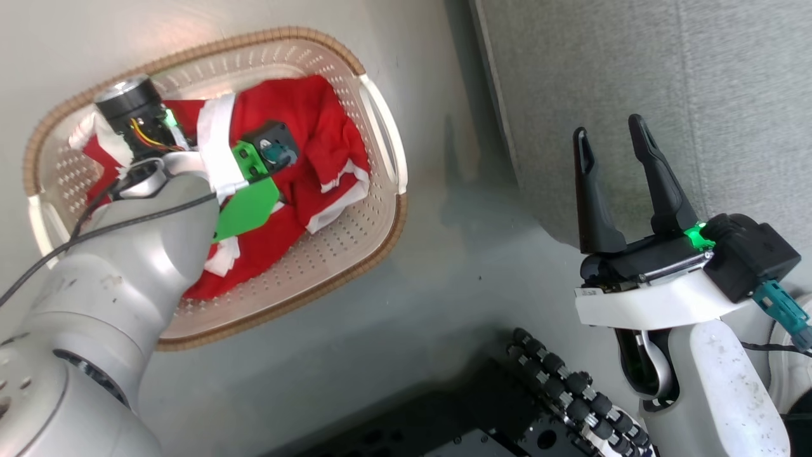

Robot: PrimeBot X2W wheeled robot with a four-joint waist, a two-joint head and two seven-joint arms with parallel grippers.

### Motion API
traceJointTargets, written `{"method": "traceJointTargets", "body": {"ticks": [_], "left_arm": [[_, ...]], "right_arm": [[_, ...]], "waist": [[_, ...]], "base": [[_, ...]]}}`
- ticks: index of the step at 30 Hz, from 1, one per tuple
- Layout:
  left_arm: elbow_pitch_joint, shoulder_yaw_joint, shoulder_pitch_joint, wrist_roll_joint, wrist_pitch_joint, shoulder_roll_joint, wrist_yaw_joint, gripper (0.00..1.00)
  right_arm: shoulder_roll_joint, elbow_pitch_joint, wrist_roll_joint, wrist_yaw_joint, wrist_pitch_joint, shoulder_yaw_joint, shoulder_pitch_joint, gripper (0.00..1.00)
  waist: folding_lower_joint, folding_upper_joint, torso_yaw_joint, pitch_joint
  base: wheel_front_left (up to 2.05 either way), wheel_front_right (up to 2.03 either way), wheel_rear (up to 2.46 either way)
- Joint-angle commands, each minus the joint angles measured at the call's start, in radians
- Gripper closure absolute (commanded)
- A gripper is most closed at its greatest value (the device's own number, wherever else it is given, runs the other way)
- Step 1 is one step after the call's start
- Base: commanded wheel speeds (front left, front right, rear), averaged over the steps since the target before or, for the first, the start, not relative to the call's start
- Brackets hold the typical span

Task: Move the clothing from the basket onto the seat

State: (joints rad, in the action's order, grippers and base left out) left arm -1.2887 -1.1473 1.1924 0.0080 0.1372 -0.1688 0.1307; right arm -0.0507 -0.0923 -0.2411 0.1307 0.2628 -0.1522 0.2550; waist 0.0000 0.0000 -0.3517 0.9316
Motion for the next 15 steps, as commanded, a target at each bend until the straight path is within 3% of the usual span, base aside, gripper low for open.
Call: {"method": "traceJointTargets", "body": {"ticks": [1, 15], "left_arm": [[0.001, -0.007, -0.022, -0.007, -0.019, 0.006, -0.001, 1.00], [0.022, 0.076, -0.235, -0.154, -0.250, 0.105, -0.085, 1.00]], "right_arm": [[0.000, 0.010, 0.014, 0.000, 0.003, 0.001, 0.017, 0.00], [-0.001, 0.091, 0.083, 0.000, 0.003, 0.061, -0.053, 0.00]], "waist": [[0.0000, 0.0000, 0.032, -0.076], [0.0000, 0.0000, 0.167, -0.444]], "base": [[0.00, 0.00, 0.00], [0.00, 0.00, 0.00]]}}
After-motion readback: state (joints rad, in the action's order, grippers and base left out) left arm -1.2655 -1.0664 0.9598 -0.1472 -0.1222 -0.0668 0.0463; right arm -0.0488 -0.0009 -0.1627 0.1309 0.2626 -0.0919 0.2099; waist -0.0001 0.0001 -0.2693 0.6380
